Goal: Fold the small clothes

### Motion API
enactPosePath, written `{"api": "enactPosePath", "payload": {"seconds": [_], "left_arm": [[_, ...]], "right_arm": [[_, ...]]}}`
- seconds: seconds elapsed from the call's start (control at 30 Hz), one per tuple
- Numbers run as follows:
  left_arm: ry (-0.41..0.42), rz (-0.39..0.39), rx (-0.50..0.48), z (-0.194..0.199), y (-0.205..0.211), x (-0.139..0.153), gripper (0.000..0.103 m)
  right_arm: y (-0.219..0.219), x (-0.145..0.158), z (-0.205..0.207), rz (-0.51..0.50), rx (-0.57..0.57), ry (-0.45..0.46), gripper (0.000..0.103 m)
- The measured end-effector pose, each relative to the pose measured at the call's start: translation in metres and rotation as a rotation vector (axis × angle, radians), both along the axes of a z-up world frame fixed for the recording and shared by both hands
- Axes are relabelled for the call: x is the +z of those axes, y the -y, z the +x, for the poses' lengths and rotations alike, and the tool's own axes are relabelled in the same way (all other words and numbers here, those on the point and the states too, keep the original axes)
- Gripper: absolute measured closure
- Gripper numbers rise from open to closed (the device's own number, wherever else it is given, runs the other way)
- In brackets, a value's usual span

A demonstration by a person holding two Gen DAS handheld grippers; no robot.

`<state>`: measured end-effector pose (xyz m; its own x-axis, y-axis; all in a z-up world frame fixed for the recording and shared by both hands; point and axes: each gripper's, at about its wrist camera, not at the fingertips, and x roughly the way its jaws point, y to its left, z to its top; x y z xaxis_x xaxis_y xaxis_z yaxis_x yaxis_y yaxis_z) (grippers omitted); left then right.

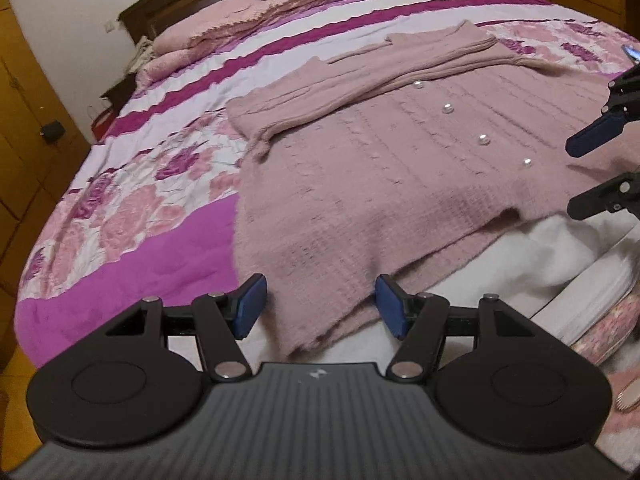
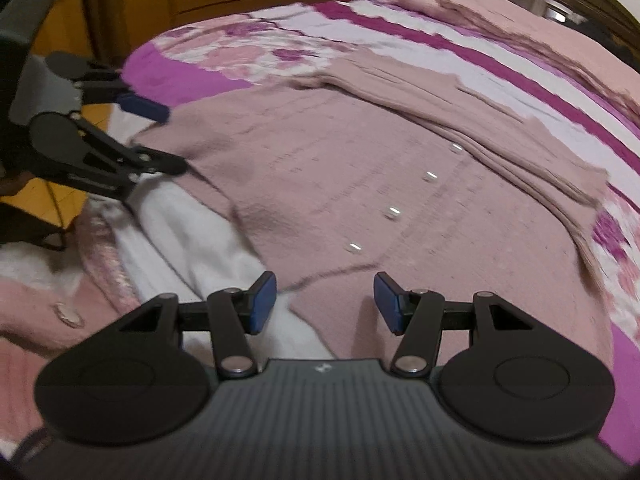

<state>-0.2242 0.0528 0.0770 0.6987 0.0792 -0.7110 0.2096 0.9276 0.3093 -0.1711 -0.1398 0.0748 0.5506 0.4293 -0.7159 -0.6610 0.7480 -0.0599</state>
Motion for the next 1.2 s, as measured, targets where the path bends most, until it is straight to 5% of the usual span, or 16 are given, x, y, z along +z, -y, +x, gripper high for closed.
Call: {"api": "enactPosePath", "payload": {"seconds": [0.23, 0.43, 0.77, 1.0, 1.2], "left_arm": [[0.051, 0.08, 0.161, -0.004, -0.029, 0.002, 0.035], [0.037, 0.004, 0.198, -0.007, -0.049, 0.009, 0.035], [0.044, -0.064, 0.165, -0.027, -0.053, 0.021, 0.035], [0.072, -0.073, 0.039, -0.035, -0.028, 0.035, 0.035], [-0.028, -0.065, -0.043, -0.022, -0.006, 0.018, 0.035]], "right_arm": [[-0.01, 0.011, 0.013, 0.093, 0.027, -0.011, 0.046], [-0.013, 0.012, 0.047, 0.204, -0.055, -0.063, 0.046], [-0.04, -0.018, 0.047, 0.066, 0.022, -0.127, 0.047], [-0.001, 0.01, 0.024, 0.05, -0.037, -0.059, 0.047], [0.041, 0.013, 0.0, -0.06, -0.105, -0.023, 0.047]]}}
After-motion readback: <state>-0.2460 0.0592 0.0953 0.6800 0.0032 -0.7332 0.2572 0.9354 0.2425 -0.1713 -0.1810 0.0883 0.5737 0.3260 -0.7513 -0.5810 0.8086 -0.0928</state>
